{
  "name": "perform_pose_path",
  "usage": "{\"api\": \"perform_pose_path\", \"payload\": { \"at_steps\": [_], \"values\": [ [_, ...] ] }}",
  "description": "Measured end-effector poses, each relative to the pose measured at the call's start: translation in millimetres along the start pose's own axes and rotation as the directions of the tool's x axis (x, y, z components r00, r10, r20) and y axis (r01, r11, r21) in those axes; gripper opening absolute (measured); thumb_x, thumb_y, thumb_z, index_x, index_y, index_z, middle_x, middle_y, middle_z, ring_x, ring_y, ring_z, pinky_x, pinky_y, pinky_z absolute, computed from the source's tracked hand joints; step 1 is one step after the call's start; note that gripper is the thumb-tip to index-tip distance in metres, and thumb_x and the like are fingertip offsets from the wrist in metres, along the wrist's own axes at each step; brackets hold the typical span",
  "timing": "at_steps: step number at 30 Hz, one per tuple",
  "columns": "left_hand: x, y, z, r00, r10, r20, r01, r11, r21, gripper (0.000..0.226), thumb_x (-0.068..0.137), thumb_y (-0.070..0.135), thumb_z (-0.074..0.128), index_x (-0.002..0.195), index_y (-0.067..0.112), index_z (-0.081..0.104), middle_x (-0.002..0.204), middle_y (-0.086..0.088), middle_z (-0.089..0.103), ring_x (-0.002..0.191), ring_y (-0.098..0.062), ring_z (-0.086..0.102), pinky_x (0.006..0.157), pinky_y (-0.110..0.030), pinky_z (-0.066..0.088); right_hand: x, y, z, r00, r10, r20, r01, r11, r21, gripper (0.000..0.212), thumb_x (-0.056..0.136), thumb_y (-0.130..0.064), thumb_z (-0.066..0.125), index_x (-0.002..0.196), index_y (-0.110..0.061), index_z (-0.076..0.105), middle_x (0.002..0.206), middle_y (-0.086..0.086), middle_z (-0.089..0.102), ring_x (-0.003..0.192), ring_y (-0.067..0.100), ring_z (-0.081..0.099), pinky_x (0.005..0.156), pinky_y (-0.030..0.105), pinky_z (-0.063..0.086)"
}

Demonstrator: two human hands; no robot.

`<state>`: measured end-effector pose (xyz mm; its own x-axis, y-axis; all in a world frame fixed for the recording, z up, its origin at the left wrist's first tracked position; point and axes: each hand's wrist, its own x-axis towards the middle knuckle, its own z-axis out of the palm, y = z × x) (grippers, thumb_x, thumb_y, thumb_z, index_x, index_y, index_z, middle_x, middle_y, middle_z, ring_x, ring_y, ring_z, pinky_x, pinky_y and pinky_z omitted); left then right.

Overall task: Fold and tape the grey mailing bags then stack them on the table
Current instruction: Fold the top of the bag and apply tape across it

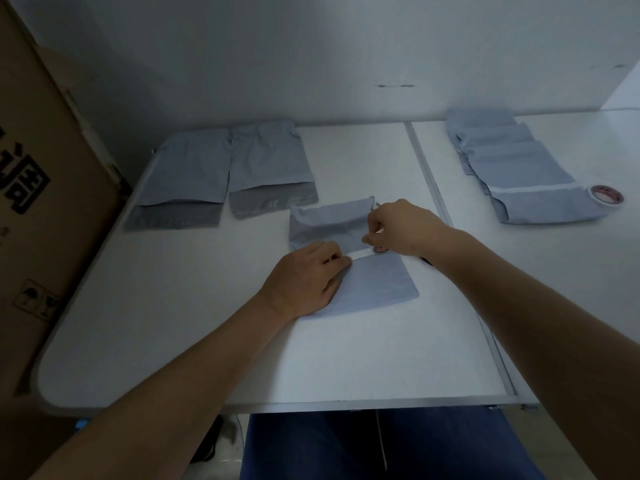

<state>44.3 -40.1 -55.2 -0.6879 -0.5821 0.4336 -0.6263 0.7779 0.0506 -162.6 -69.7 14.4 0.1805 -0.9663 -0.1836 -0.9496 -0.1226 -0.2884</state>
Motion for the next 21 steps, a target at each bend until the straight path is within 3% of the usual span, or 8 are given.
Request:
{"api": "perform_pose_path", "payload": {
  "at_steps": [5,9,13,17,21],
  "values": [
    [2,0,-3,0.999,0.012,0.041,-0.013,1.000,0.008,0.029,0.090,0.021,0.049,0.109,0.012,0.069,0.093,-0.004,0.062,0.078,-0.021,0.057,0.059,-0.029,0.046,-2,0,0,1.000,0.018,-0.019,-0.018,0.999,0.029,0.018,0.087,-0.034,0.064,0.088,-0.016,0.069,0.086,0.000,0.069,0.081,0.018,0.064,0.063,0.025,0.043],
    [8,1,-8,0.992,0.013,0.122,-0.013,1.000,0.000,0.036,0.088,0.023,0.048,0.118,0.016,0.067,0.093,-0.001,0.060,0.078,-0.018,0.055,0.058,-0.025,0.040,-4,3,0,1.000,0.018,-0.007,-0.017,0.989,0.146,0.018,0.084,-0.035,0.069,0.083,-0.017,0.068,0.077,-0.005,0.068,0.078,0.014,0.064,0.070,0.028,0.052],
    [17,2,-12,0.981,0.024,0.191,-0.018,0.999,-0.031,0.040,0.086,0.024,0.045,0.119,0.017,0.067,0.088,0.000,0.059,0.074,-0.015,0.054,0.062,-0.017,0.028,-7,6,2,0.999,0.035,-0.001,-0.033,0.955,0.295,0.019,0.083,-0.036,0.073,0.082,-0.018,0.066,0.076,-0.008,0.066,0.070,0.001,0.062,0.061,0.016,0.042],
    [28,2,-17,0.970,-0.025,0.242,0.060,0.988,-0.139,0.037,0.085,0.019,0.052,0.118,0.017,0.067,0.093,-0.002,0.063,0.075,-0.018,0.058,0.058,-0.021,0.032,-8,9,5,0.999,0.049,0.012,-0.050,0.912,0.408,0.025,0.087,-0.038,0.067,0.091,-0.014,0.067,0.082,-0.002,0.071,0.075,0.007,0.068,0.071,0.023,0.053],
    [36,9,-10,0.978,-0.047,0.202,0.083,0.981,-0.173,0.030,0.089,0.019,0.050,0.108,0.011,0.072,0.089,-0.005,0.063,0.074,-0.020,0.059,0.058,-0.025,0.043,-5,13,10,0.994,0.108,0.014,-0.098,0.832,0.546,0.019,0.095,-0.023,0.051,0.096,-0.010,0.064,0.094,0.007,0.067,0.081,0.016,0.069,0.063,0.025,0.055]
  ]
}}
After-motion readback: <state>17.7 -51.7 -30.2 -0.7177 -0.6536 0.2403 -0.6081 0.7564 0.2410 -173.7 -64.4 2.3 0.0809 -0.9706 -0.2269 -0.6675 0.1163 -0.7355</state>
